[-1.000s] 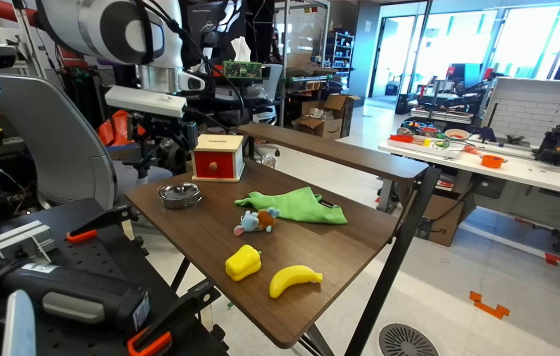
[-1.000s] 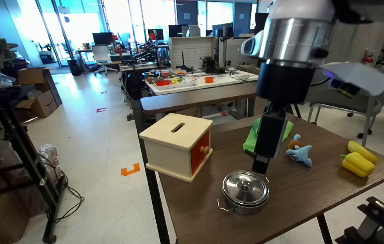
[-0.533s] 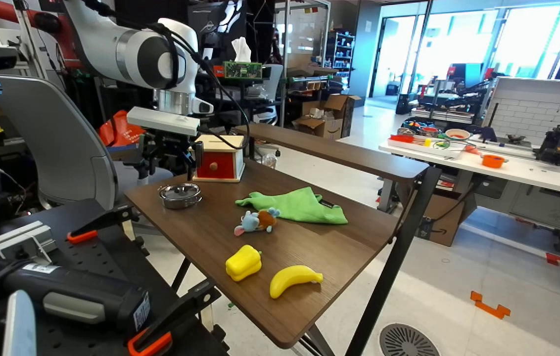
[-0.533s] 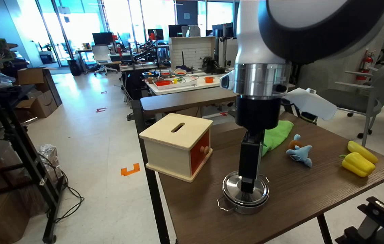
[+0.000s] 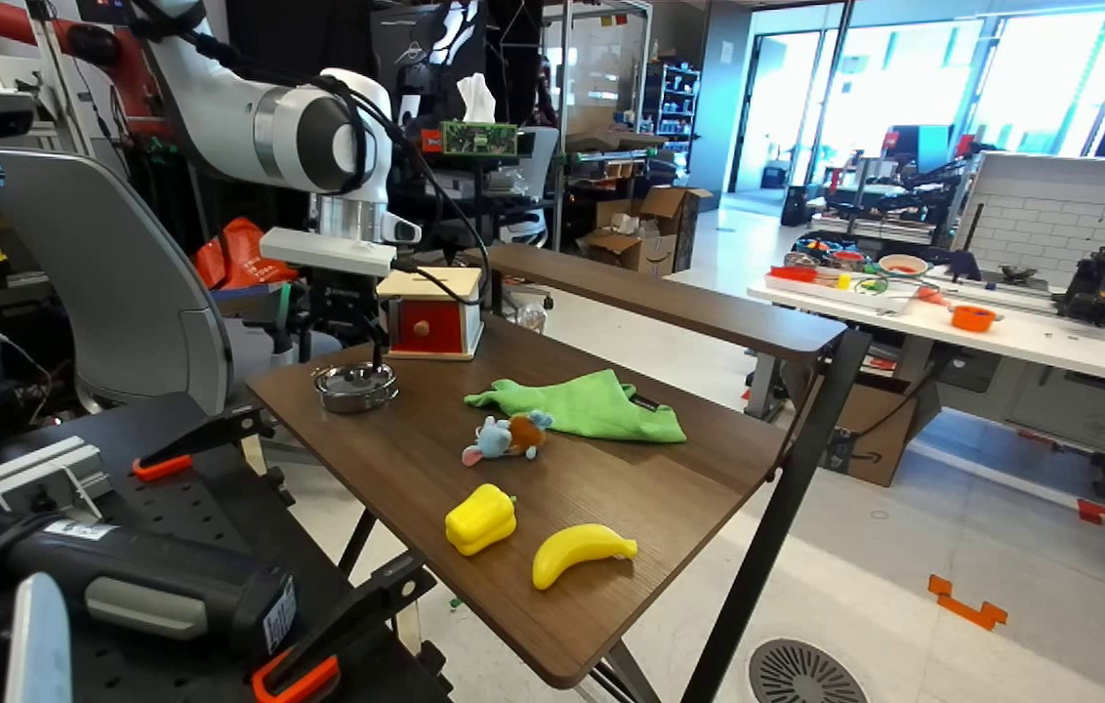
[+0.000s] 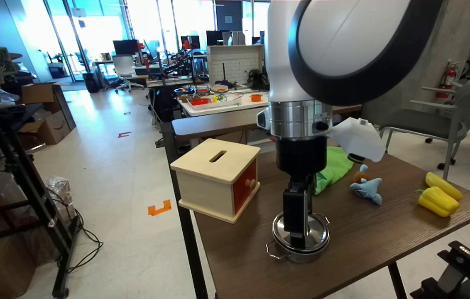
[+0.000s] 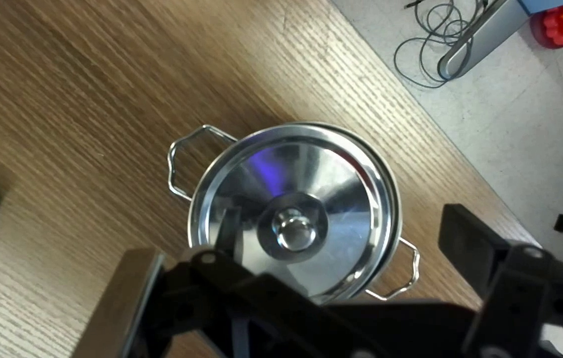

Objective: Pick up the lid from the pot and put it on the table. Pick up the banana toy and put it in the silver pot.

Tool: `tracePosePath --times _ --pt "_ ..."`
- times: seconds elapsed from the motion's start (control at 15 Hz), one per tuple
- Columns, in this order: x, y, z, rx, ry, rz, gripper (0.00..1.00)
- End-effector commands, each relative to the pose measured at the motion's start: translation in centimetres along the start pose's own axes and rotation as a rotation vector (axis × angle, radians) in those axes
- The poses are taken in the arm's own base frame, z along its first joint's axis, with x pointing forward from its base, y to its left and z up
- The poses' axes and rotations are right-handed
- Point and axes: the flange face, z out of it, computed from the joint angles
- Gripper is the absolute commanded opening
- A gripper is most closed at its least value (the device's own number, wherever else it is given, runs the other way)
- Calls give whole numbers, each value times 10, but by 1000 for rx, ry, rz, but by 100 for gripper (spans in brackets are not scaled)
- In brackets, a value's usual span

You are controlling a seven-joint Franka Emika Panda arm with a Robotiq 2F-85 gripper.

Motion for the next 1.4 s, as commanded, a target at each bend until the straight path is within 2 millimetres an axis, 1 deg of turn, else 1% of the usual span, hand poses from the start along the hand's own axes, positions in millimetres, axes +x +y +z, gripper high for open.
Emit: tracePosePath --times 0.0,0.07,0.13,0.2,0.27,0.73,0.8,0.87,0.93,1.13,1.33 --pt "12 0 4 -50 -20 5 100" --pt "13 0 5 -56 -20 4 75" --pt "15 0 5 -63 -19 6 74" --pt "16 0 6 -68 -19 8 68" --pt "17 1 6 -73 -20 8 58" --pt "18 12 -1 -80 -9 27 5" --pt "18 14 -4 -82 -4 33 2" --pt "18 17 -6 -85 -4 40 2" --pt "16 20 -9 -81 -9 45 5" --pt "9 28 -28 -94 18 62 5" --pt "-2 36 -55 -75 37 55 5"
